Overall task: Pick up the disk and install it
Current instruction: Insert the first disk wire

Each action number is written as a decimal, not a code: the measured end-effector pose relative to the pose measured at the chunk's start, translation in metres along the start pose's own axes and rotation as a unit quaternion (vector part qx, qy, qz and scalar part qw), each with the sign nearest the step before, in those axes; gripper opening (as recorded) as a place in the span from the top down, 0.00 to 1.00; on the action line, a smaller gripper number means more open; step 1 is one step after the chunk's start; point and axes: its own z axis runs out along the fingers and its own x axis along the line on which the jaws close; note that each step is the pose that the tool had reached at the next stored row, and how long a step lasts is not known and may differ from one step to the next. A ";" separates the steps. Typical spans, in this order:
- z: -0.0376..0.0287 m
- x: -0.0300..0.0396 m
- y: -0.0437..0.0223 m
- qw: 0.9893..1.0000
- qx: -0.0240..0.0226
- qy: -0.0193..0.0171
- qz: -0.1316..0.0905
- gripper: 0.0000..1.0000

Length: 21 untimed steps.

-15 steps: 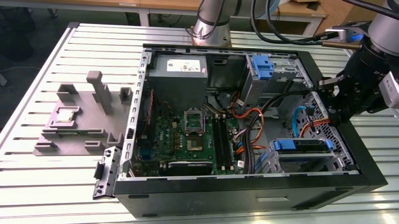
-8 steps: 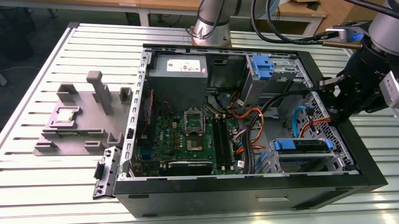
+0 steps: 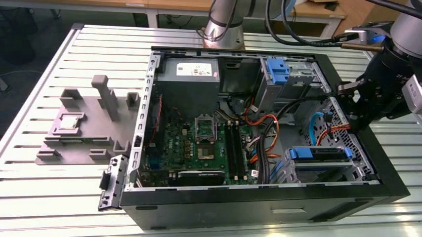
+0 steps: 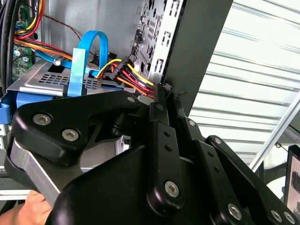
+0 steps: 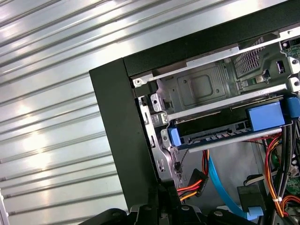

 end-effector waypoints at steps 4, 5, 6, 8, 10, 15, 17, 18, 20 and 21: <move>0.0003 -0.0002 0.0001 1.000 -0.002 0.003 -0.001 0.77; 0.0003 -0.0004 0.0001 1.000 -0.002 0.004 -0.001 0.71; 0.0004 -0.0006 0.0002 1.000 -0.002 0.005 -0.001 0.71; 0.0005 -0.0014 0.0004 1.000 -0.002 0.008 -0.001 0.71; 0.0005 -0.0035 0.0010 1.000 -0.001 0.011 -0.001 0.71; 0.0010 -0.0055 0.0015 1.000 -0.002 0.017 -0.002 0.71; 0.0010 -0.0055 0.0015 1.000 -0.003 0.017 -0.002 0.79; 0.0008 -0.0055 0.0015 1.000 -0.004 0.017 -0.002 0.79; 0.0009 -0.0055 0.0014 1.000 -0.004 0.017 -0.002 0.82; 0.0010 -0.0056 0.0014 1.000 -0.004 0.017 -0.002 0.82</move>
